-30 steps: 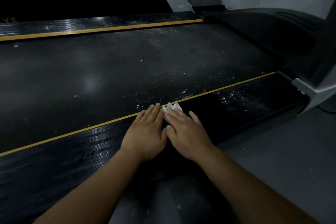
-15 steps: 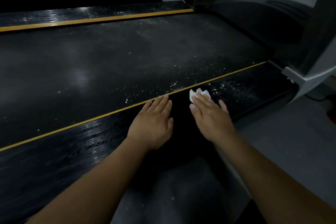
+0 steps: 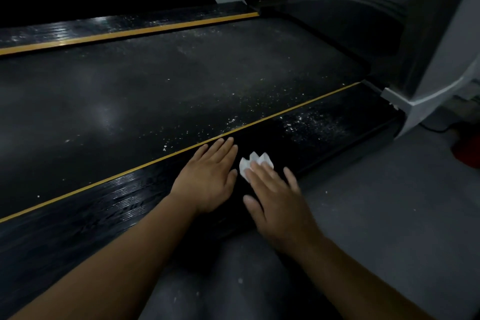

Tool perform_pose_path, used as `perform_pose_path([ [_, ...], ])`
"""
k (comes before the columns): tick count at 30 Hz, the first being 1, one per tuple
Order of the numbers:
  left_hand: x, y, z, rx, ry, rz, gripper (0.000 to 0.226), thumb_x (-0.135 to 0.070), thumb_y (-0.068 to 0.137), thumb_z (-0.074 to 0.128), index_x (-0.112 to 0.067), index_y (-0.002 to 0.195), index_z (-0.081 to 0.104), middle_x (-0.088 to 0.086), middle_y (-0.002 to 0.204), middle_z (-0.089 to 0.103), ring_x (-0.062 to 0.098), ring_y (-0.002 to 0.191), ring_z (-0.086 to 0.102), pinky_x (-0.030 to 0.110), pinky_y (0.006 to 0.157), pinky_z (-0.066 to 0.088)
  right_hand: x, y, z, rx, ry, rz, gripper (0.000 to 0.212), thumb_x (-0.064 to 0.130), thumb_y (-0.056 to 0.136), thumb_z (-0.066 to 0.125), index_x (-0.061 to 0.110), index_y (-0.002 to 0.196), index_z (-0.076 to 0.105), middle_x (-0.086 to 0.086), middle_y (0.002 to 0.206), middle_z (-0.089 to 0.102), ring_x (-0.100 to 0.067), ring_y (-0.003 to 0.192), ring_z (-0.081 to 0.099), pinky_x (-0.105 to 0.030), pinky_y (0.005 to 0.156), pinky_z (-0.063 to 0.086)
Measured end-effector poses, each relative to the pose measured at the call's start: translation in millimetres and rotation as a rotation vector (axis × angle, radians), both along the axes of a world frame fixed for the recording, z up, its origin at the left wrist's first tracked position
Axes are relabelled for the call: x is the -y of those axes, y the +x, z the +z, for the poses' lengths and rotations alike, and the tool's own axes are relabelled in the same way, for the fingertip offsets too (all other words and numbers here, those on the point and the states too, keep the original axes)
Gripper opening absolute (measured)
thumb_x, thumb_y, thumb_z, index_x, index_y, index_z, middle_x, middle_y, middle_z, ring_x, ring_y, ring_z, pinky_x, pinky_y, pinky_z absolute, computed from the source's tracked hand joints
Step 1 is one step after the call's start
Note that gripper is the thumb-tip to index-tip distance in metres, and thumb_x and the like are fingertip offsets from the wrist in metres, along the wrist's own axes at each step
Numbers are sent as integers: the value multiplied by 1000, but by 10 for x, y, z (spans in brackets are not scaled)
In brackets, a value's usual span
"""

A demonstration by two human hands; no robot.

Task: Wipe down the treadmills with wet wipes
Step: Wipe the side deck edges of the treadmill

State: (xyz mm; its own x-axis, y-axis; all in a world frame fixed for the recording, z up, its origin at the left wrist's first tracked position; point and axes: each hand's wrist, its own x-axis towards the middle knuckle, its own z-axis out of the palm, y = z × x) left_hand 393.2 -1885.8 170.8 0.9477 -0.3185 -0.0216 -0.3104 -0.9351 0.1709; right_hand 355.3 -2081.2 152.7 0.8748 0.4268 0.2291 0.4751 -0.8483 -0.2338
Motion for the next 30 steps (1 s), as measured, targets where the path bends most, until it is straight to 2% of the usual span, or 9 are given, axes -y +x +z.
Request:
perform_pose_path([
  [2,33,-4,1,-8,7,9,89,-56,83,-11,-22,163,8,-5,170,-4,10,155,-8,32,124,-5,237,19,-44,37,-27,4,55,46,99,35,22,145,53,6,154,46,-12,145,38,-51,116,23],
  [6,108,-23,19,-19,-5,38,90,-57,81,-13,-23,163,6,-6,169,-7,11,155,-10,33,124,-7,468,382,20,58,45,-321,58,49,98,30,19,141,57,0,152,49,-18,143,42,-56,116,24],
  [11,248,18,23,-13,-13,62,92,-57,80,-13,-22,163,8,-7,169,-5,9,155,-9,35,125,-5,178,-91,-85,18,11,37,57,48,100,35,22,148,48,4,159,40,-13,149,30,-51,119,20],
  [17,324,73,-1,-3,-13,64,89,-56,82,-12,-22,163,5,-6,169,-7,9,155,-11,36,126,-4,642,560,-7,64,45,-353,59,51,99,27,20,141,56,1,154,47,-18,145,40,-57,116,23],
  [22,396,177,1,4,-19,50,91,-56,81,-13,-21,163,5,-5,169,-6,9,155,-10,33,125,-5,216,188,-56,41,19,-6,57,50,100,32,22,146,52,4,155,46,-13,147,34,-48,118,19],
  [24,402,187,1,11,-5,43,91,-56,81,-13,-20,163,5,-4,170,-6,10,155,-9,33,125,-5,467,359,-51,74,-3,-70,57,50,100,28,27,146,51,8,154,46,-10,146,36,-48,117,19],
  [27,426,220,5,14,-16,39,89,-55,82,-12,-20,163,5,-3,170,-6,10,155,-8,33,126,-3,711,756,40,17,37,-347,65,55,97,17,28,146,50,8,157,42,-10,147,33,-52,119,15],
  [28,433,238,13,14,-18,36,90,-55,82,-12,-20,163,6,-3,170,-5,11,155,-8,33,126,-3,598,782,64,7,44,-368,66,55,96,17,28,147,50,7,158,40,-11,148,31,-52,120,15],
  [30,447,275,19,14,-25,28,91,-55,81,-12,-20,163,7,-2,170,-4,11,156,-6,32,125,-3,256,633,48,36,23,-239,61,50,99,23,25,147,50,5,157,43,-12,147,34,-52,118,21],
])
